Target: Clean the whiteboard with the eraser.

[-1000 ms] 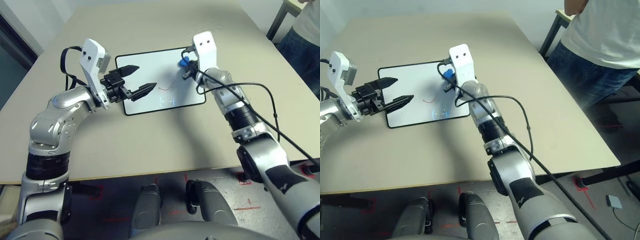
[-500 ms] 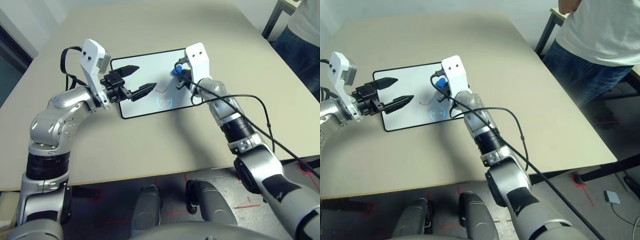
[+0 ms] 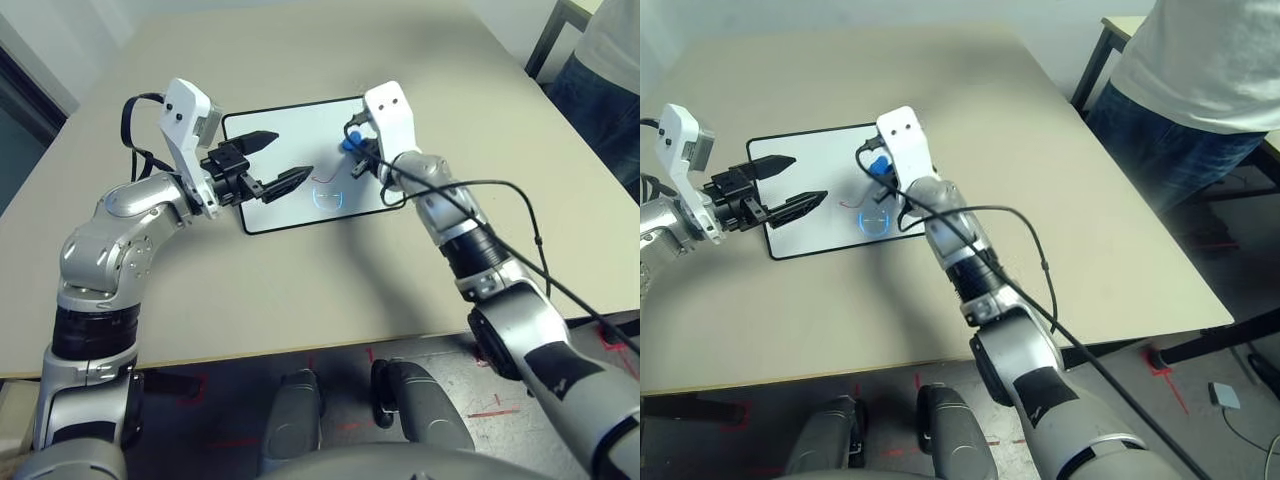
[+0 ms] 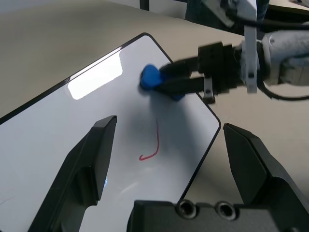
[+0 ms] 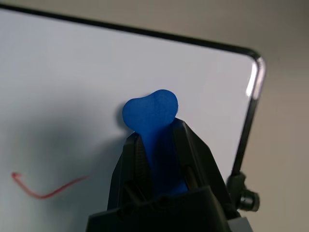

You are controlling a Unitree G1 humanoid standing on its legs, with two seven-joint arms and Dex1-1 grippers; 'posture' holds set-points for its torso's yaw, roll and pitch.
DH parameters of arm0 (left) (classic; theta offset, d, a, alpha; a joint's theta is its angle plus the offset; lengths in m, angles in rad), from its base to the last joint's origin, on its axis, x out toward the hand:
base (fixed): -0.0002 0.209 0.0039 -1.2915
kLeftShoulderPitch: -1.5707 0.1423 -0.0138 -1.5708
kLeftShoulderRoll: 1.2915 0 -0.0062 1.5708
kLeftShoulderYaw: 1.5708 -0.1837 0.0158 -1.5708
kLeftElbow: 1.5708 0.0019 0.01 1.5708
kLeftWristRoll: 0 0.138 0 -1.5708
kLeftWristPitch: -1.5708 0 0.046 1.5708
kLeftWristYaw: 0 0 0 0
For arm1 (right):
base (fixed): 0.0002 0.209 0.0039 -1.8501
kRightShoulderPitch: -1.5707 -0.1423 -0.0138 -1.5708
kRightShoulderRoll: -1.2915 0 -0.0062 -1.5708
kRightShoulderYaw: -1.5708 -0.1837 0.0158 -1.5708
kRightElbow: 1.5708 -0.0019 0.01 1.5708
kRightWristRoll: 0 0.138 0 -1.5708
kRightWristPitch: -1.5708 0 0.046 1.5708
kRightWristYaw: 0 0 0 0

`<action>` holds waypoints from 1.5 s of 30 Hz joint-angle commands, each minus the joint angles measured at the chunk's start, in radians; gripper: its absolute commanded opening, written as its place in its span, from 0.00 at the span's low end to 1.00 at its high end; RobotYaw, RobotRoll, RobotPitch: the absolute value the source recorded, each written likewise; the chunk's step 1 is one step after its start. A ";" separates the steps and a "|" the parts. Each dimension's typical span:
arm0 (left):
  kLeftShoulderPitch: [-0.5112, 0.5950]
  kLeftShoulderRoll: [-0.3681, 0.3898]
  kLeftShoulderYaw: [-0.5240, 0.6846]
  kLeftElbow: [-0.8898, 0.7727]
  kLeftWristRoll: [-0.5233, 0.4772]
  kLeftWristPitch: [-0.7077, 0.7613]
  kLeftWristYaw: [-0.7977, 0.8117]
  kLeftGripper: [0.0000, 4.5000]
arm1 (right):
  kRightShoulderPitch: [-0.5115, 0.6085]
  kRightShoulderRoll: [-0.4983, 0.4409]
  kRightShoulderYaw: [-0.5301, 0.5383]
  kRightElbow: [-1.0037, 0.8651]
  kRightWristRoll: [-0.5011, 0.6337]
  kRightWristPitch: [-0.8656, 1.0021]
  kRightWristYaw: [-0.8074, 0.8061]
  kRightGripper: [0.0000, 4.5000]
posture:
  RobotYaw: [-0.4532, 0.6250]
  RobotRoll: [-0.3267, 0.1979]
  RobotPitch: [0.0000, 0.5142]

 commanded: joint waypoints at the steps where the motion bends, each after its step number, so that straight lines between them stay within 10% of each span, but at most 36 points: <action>1: 0.008 -0.001 -0.003 0.004 0.007 -0.004 -0.003 1.00 | 0.002 -0.001 -0.011 0.060 -0.003 -0.005 -0.022 0.18 | 0.54 0.62 0.25; 33: 0.072 0.053 -0.001 0.039 0.045 -0.027 -0.039 1.00 | 0.206 0.037 0.172 -0.133 -0.038 0.091 0.144 0.18 | 0.54 0.62 0.26; 45: 0.090 0.047 -0.001 0.046 0.050 -0.044 -0.044 1.00 | 0.029 -0.009 0.031 -0.002 -0.027 -0.026 0.038 0.18 | 0.54 0.62 0.25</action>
